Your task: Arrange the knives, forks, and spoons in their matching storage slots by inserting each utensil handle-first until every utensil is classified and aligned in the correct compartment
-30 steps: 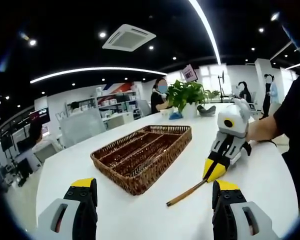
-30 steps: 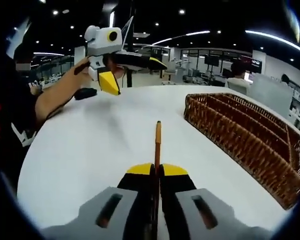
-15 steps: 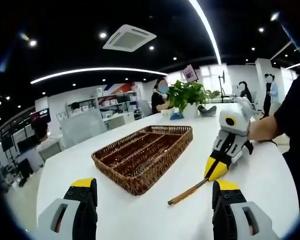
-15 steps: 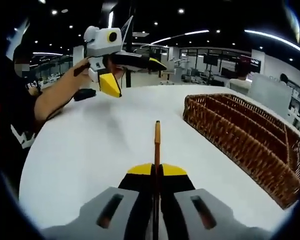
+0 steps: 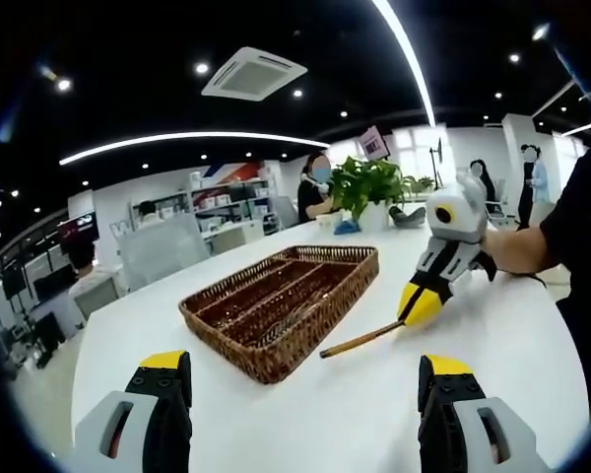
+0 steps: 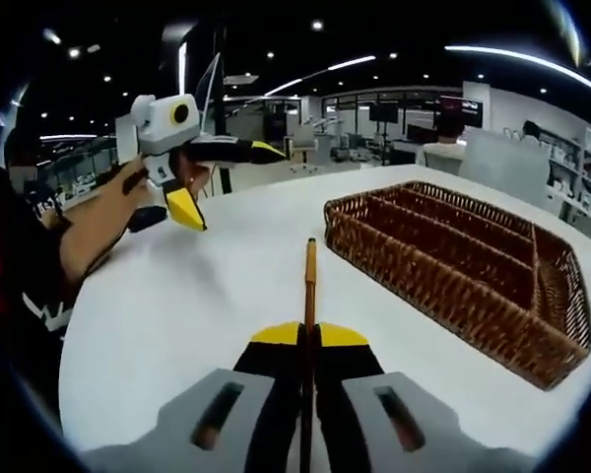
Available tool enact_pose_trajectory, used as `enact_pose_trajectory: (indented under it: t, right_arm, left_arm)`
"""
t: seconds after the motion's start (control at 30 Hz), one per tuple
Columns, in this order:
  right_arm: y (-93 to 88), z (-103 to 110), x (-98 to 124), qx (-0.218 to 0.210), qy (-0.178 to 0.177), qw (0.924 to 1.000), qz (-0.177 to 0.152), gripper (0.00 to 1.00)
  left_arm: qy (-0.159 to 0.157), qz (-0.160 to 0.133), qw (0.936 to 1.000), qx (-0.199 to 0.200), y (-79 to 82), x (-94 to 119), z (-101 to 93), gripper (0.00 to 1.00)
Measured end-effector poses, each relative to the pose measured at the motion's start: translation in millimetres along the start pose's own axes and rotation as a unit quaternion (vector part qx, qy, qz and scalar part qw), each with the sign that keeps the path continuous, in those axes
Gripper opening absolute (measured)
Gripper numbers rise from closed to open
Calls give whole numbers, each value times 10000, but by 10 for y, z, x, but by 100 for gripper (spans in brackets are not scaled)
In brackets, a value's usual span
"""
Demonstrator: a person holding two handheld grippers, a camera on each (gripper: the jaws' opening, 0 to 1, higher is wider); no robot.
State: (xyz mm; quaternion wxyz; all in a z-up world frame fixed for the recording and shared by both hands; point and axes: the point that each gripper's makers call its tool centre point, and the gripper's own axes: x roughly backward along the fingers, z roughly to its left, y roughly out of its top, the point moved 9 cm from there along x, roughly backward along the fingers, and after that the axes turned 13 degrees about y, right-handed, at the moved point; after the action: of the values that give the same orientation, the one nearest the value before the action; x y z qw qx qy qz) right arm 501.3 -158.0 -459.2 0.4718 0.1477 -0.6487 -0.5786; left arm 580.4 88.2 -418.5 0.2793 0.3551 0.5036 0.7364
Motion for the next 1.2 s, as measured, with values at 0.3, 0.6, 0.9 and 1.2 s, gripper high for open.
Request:
enact_pose_trajectory:
  t: [0.3, 0.6, 0.9, 1.2]
  right_arm:
    - [47, -151, 250, -251, -343, 9989, -183, 1]
    - [67, -373, 554, -447, -1019, 9935, -224, 1]
    - [69, -571, 868, -578, -1525, 9856, -440, 1]
    - [59, -699, 1090, -652, -1907, 9779, -548, 1]
  left_arm:
    - [-3, 1, 10000, -9, -3, 1, 0, 100]
    - [-20, 22, 10000, -21, -11, -8, -11, 100]
    - [-33, 55, 10000, -26, -24, -31, -25, 100]
    - [-12, 36, 10000, 5, -19, -33, -20, 100]
